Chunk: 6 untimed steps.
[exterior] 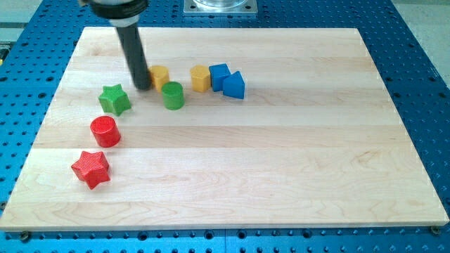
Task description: Move the green circle top to the green star
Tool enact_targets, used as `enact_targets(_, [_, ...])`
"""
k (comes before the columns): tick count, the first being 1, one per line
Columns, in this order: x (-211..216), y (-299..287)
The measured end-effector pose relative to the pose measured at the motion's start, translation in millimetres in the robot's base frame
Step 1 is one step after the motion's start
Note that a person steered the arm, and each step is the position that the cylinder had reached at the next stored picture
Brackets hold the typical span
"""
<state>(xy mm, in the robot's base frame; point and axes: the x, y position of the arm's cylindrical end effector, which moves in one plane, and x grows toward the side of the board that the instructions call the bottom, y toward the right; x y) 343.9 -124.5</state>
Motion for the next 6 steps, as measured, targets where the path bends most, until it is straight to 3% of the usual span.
enact_targets(1, [-19.5,59.1])
enact_targets(3, [-6.1,-20.6])
enact_targets(4, [70.5,-0.8])
enact_targets(5, [112.1,16.4])
enact_targets(6, [103.5,83.0])
